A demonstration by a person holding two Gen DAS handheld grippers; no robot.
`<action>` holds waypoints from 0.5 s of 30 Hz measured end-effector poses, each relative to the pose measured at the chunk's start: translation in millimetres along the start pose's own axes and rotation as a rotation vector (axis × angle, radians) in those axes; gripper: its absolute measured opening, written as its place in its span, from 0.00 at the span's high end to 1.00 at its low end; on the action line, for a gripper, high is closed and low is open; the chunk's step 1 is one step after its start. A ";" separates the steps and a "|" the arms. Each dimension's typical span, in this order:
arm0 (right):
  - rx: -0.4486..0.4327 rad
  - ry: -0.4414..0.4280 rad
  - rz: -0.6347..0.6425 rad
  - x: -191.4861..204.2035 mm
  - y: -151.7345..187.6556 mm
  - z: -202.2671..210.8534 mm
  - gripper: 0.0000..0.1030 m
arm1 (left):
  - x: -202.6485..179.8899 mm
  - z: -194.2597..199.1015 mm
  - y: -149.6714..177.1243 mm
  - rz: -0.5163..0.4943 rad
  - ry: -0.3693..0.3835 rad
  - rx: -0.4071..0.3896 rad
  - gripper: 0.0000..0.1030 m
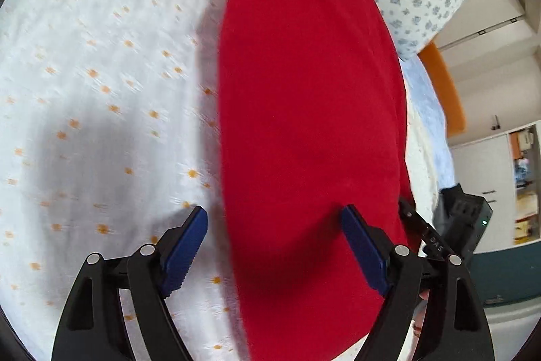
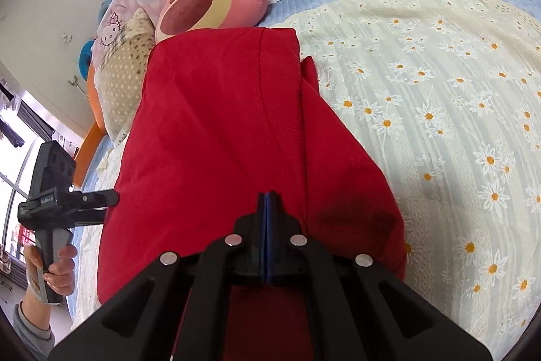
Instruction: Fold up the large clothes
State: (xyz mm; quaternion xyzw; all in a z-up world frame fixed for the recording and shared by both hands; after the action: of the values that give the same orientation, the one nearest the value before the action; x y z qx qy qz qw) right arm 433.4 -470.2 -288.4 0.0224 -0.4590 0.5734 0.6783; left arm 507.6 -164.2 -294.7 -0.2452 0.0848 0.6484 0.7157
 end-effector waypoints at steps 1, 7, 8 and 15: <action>-0.001 -0.002 0.001 -0.1 0.0 -0.4 1.00 | -1.1 -2.9 1.3 -0.006 -0.003 -0.001 0.15; -0.004 0.001 0.005 0.0 1.3 0.9 1.00 | -11.6 -10.2 3.3 -0.026 0.005 0.003 0.05; -0.005 0.000 0.004 0.4 1.6 1.0 1.00 | -16.3 -9.6 1.7 -0.021 0.036 0.008 0.06; -0.009 -0.005 0.006 -1.1 1.4 0.4 1.00 | -52.3 -1.0 -3.3 -0.079 -0.014 0.014 0.05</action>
State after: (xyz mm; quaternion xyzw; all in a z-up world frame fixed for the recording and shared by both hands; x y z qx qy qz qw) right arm 432.1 -470.8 -289.6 0.0196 -0.4633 0.5735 0.6753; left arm 503.4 -211.2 -271.8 -0.2389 0.0746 0.6207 0.7430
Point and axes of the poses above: each gripper's, at about its wrist camera, not at the fingertips, and z roughly against the way its jaws point, x to its left, y to its underside, the point moved 4 cm from there along -z, roughly the way its jaws point, and after that the axes turned 8 degrees about -y, right-handed, at the moved point
